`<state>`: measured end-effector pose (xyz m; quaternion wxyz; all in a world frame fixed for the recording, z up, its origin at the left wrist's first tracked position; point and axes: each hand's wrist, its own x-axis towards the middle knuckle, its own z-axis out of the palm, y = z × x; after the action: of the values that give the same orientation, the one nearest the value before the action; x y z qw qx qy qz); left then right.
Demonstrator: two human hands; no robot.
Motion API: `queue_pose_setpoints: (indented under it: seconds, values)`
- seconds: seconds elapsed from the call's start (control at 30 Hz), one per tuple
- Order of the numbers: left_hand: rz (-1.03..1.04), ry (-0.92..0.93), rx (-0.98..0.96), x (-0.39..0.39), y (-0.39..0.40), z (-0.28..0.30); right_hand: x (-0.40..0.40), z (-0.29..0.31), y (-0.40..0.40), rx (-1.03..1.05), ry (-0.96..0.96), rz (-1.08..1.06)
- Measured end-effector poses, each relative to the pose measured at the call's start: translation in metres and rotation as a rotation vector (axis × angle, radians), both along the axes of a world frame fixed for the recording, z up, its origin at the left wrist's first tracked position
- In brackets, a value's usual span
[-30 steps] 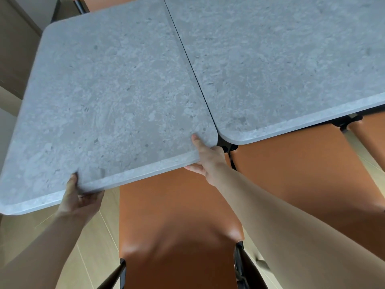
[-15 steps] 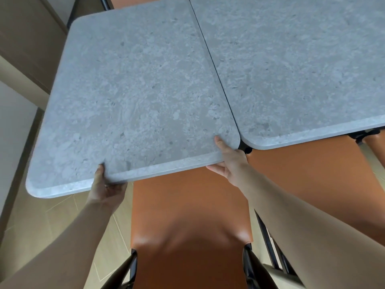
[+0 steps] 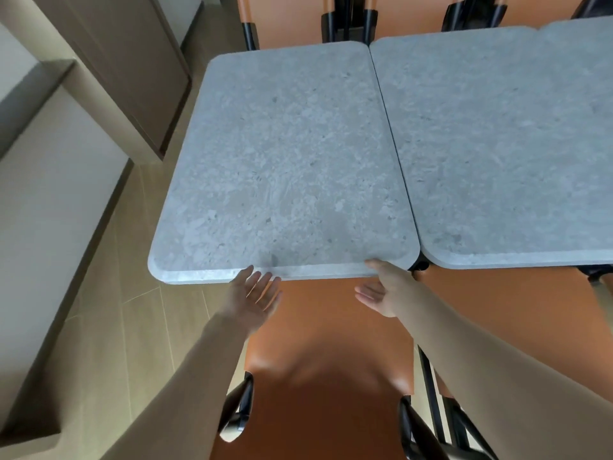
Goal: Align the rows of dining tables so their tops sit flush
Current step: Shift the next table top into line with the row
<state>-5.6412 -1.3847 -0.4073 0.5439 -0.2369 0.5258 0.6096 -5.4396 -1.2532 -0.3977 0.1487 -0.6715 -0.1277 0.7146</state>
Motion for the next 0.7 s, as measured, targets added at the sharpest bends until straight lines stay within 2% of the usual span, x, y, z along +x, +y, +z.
queue_pose_setpoints:
  seconds: [0.23, 0.43, 0.57, 0.7]
  values:
    - [0.032, -0.019, 0.232, 0.003, -0.038, 0.088, -0.019, 0.091, -0.034, 0.071, 0.274, 0.154]
    - [0.031, 0.036, 0.381, -0.017, -0.083, 0.147, -0.039, 0.163, -0.075, 0.223, 0.369, 0.270]
    - [0.028, 0.053, 0.460, -0.035, -0.110, 0.182, -0.069, 0.194, -0.113, 0.319, 0.363, 0.322]
    - [-0.067, 0.238, 0.504, -0.065, -0.155, 0.217, -0.118, 0.220, -0.169, 0.495, 0.363, 0.384]
